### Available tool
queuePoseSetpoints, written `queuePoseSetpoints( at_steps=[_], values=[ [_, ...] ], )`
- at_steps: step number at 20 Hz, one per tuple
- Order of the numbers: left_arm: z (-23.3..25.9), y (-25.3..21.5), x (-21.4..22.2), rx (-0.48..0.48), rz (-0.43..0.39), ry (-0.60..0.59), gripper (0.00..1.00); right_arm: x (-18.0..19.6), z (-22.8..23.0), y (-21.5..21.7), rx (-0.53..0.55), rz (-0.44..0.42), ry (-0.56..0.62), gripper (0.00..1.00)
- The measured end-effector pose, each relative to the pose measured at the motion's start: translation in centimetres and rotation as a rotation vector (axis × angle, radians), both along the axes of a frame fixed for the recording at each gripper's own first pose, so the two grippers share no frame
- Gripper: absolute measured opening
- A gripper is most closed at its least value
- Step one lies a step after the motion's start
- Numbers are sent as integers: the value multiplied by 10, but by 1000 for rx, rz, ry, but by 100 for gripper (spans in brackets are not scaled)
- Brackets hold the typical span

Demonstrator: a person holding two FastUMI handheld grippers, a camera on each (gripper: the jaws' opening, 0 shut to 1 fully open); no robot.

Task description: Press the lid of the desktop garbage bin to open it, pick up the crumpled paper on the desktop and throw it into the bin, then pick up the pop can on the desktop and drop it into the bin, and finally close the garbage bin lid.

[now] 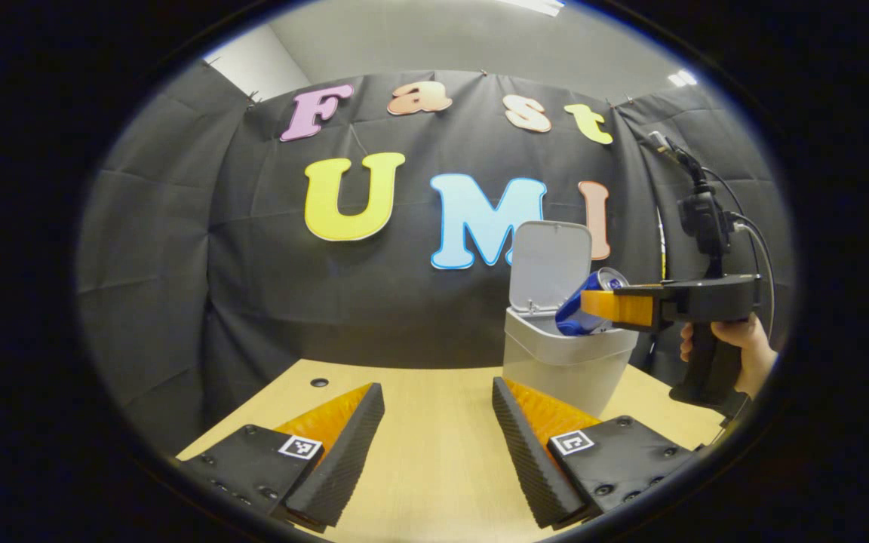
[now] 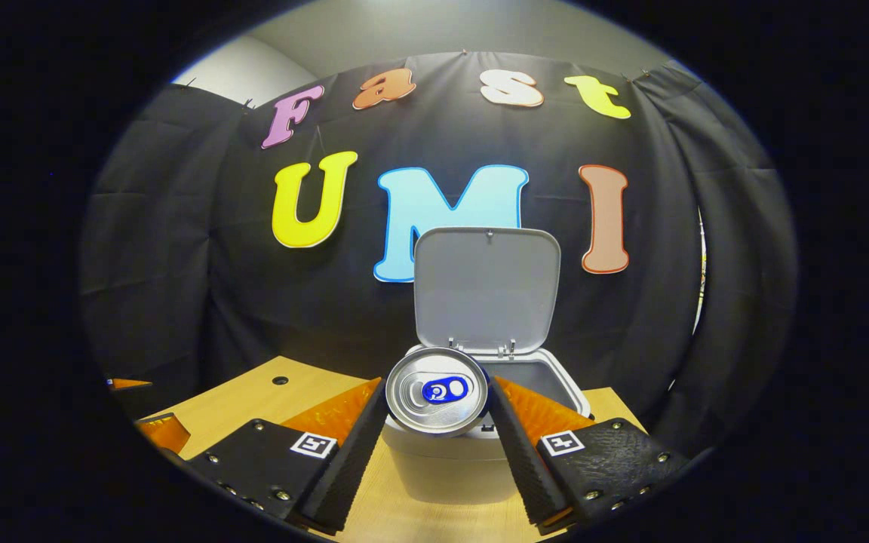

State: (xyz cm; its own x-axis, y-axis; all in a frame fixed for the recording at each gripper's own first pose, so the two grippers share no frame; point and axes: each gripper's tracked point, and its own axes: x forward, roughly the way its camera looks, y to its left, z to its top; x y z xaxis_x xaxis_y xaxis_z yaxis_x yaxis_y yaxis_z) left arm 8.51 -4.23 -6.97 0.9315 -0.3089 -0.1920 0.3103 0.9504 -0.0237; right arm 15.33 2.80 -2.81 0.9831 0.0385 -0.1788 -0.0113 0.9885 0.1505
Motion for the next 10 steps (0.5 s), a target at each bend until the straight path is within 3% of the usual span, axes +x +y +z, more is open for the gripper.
queuePoseSetpoints(
  at_steps=[10],
  values=[
    [-3, -6, 1, 8, -23, 15, 96, 4, -19, -4, 5, -6, 63, 86]
  ],
)
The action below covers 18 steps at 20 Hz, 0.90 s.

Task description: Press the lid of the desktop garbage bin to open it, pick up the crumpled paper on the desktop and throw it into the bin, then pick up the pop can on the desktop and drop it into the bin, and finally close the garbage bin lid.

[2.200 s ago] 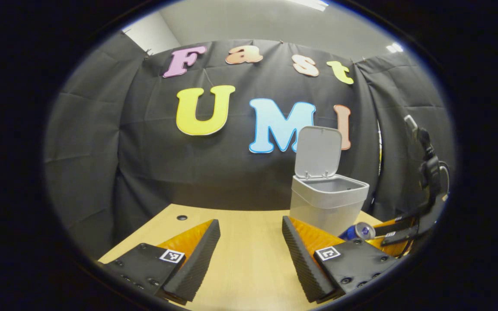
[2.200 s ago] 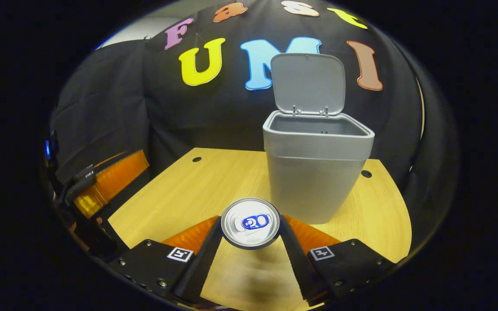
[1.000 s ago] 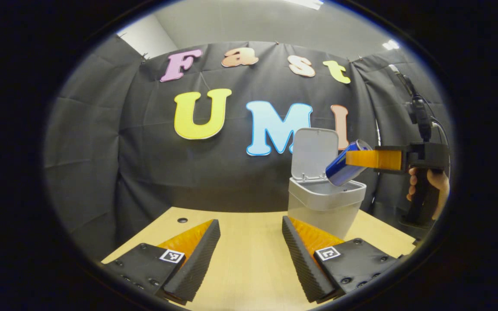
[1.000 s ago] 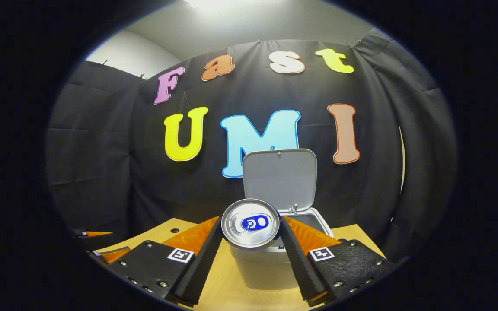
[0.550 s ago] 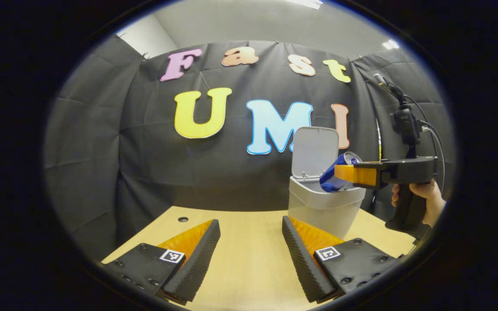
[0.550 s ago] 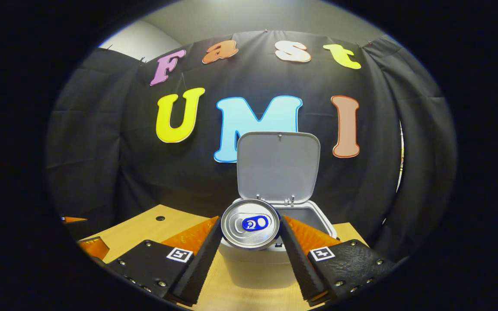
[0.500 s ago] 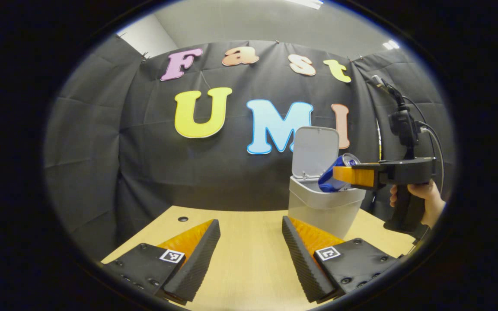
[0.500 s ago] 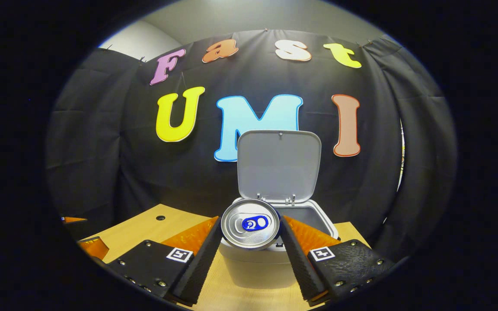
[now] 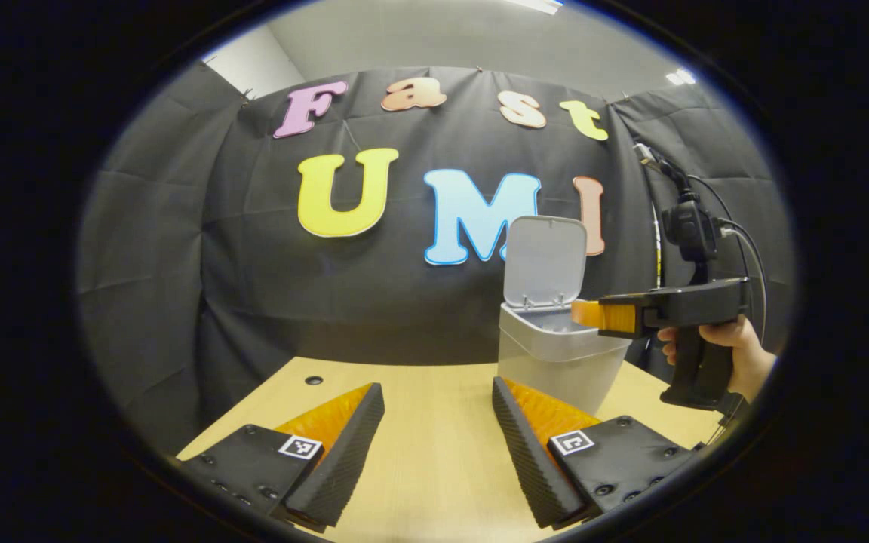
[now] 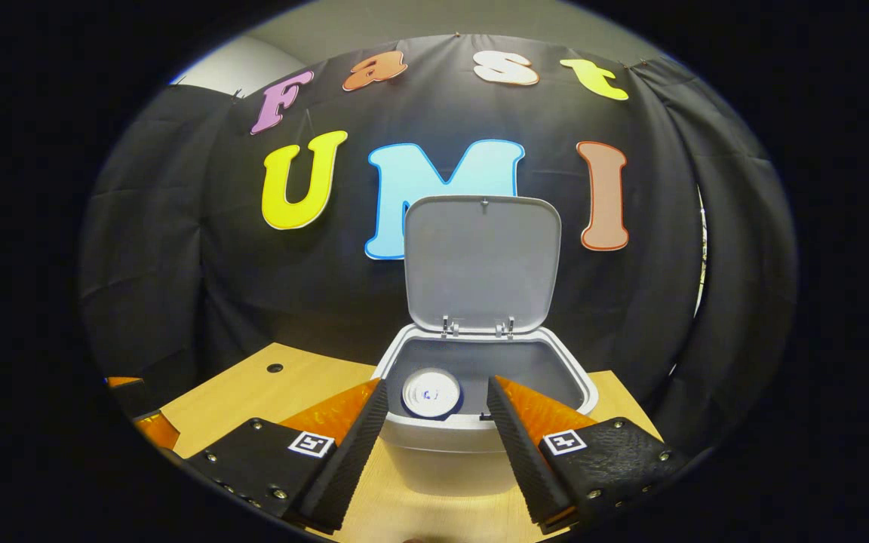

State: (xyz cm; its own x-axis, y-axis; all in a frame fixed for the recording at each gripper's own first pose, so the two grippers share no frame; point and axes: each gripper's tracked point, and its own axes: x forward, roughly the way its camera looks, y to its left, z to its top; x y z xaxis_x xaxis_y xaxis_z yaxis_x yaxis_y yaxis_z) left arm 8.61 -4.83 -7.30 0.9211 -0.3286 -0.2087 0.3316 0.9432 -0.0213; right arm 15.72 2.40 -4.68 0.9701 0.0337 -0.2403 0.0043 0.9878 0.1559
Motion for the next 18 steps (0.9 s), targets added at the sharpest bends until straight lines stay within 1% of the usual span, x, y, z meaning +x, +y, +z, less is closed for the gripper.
queuePoseSetpoints(
  at_steps=[7, 9, 11, 13, 18],
  values=[
    [1, -2, 3, -8, -24, -12, 95, -4, 7, -3, -7, -3, 6, 86],
    [1, -3, 5, -18, -34, -14, 96, -1, 17, -9, -25, -11, 2, 86],
    [2, -3, 9, -26, -47, -24, 96, 5, 29, -16, -20, -26, -9, 85],
    [3, -2, 12, -21, -66, -35, 96, 15, 44, -25, -2, -53, -24, 85],
    [5, -3, 21, -8, -145, -50, 96, 39, 91, -54, 50, -156, -61, 86]
  ],
)
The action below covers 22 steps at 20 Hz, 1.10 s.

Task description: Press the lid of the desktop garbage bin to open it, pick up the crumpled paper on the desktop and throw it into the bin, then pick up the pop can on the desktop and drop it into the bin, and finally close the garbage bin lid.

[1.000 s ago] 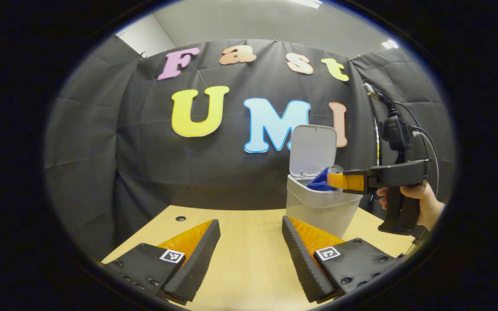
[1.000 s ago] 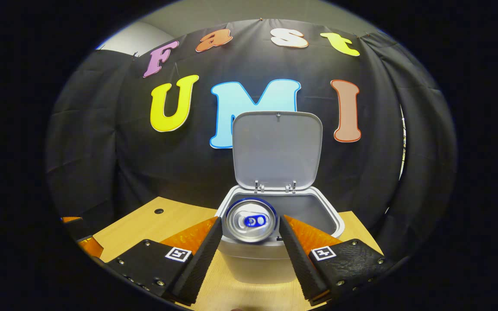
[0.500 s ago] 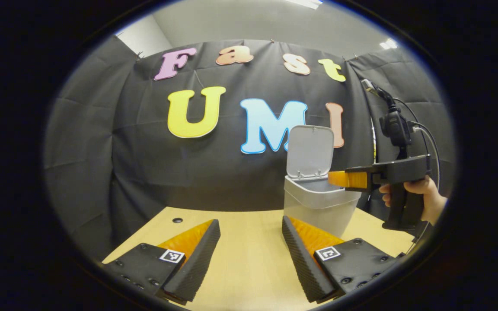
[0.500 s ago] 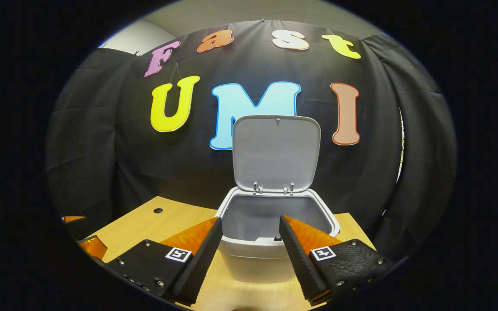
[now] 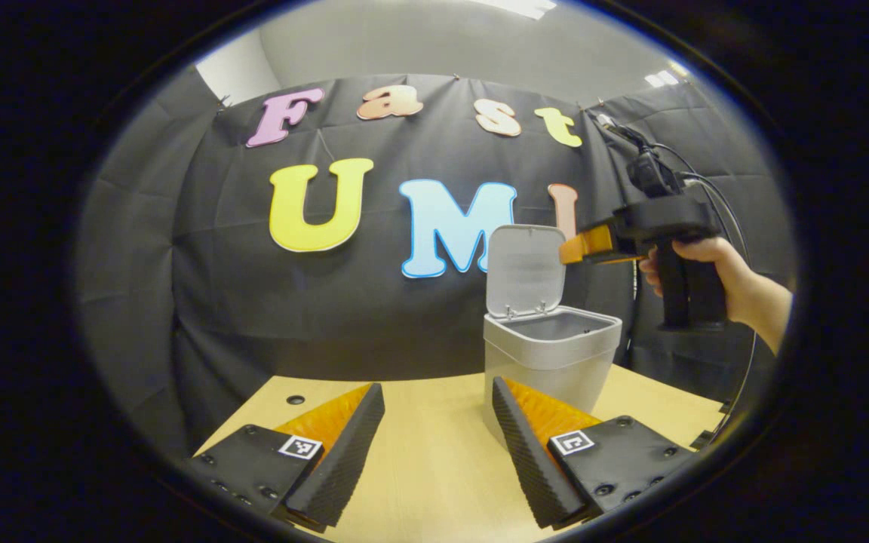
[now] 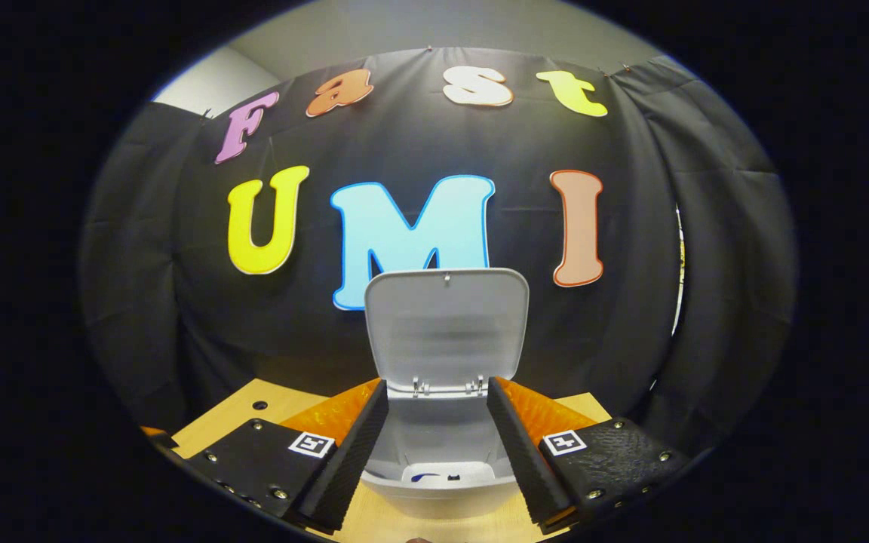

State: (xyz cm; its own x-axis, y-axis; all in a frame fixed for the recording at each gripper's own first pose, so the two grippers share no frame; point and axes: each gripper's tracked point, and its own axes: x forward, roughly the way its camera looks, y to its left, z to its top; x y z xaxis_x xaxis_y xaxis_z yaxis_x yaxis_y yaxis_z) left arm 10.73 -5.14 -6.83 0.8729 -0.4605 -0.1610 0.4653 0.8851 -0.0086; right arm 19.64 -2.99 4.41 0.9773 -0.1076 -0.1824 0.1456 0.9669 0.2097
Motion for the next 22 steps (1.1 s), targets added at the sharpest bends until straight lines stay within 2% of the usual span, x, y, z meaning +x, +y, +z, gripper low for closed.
queuePoseSetpoints(
  at_steps=[4, 10, 15, 17, 22],
  values=[
    [-2, 10, 11, -28, -3, 11, 96, 20, 35, -23, 0, -65, -34, 85],
    [1, 22, 29, -56, 91, 14, 96, 62, 70, -44, 45, -66, -90, 85],
    [-2, 18, 42, -60, 149, 16, 96, 97, 80, -41, 65, -38, -139, 85],
    [-4, 17, 49, -52, 161, 19, 94, 113, 83, -40, 60, -34, -146, 82],
    [-7, 28, 60, -35, 203, 44, 94, 137, 70, -34, 28, -16, -94, 85]
  ],
)
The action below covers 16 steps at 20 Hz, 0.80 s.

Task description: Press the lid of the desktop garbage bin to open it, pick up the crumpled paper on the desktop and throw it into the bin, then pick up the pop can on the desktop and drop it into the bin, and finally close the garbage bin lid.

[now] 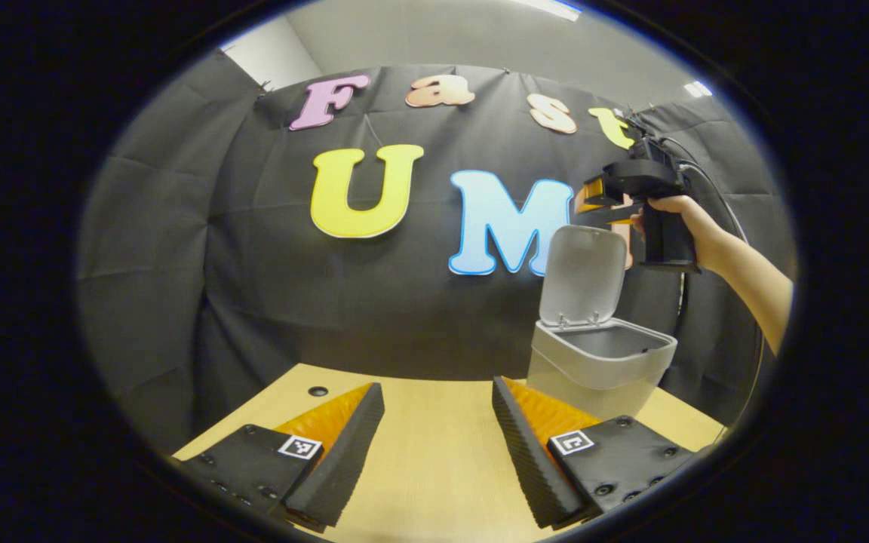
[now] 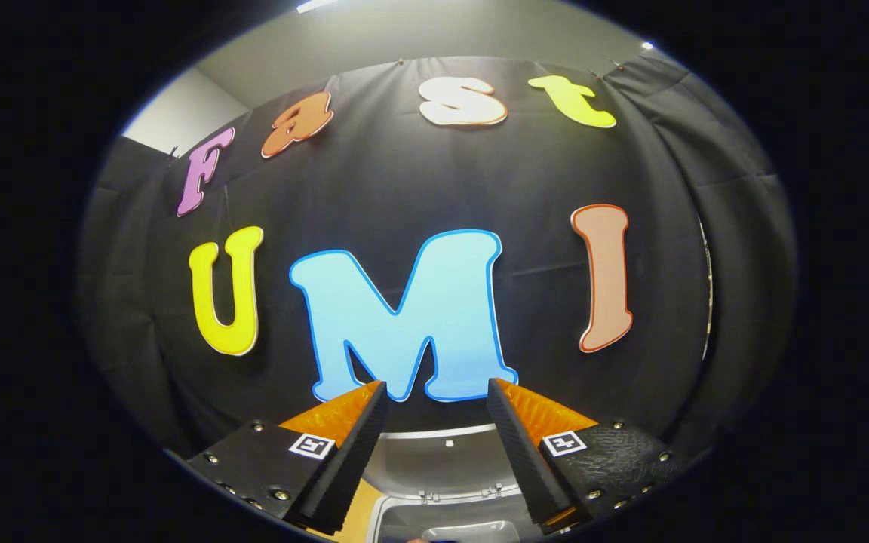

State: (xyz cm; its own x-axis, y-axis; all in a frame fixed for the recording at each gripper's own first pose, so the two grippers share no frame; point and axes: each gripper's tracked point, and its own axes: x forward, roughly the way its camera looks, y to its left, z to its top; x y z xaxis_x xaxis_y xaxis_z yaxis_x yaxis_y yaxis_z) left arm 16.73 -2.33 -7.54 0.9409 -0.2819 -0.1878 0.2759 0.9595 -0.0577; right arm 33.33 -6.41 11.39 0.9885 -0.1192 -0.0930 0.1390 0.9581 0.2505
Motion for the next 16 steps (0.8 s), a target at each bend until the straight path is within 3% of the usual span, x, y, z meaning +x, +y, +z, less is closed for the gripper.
queuePoseSetpoints(
  at_steps=[2, 7, 16],
  values=[
    [-3, 2, 1, 14, 0, 4, 94, 0, -10, -1, -26, -2, 37, 82],
    [1, 1, -5, 12, -9, -21, 96, -15, -15, 2, -117, -7, 33, 86],
    [7, -4, -42, -11, -13, -27, 96, -57, -29, 10, -94, 4, 16, 86]
  ],
)
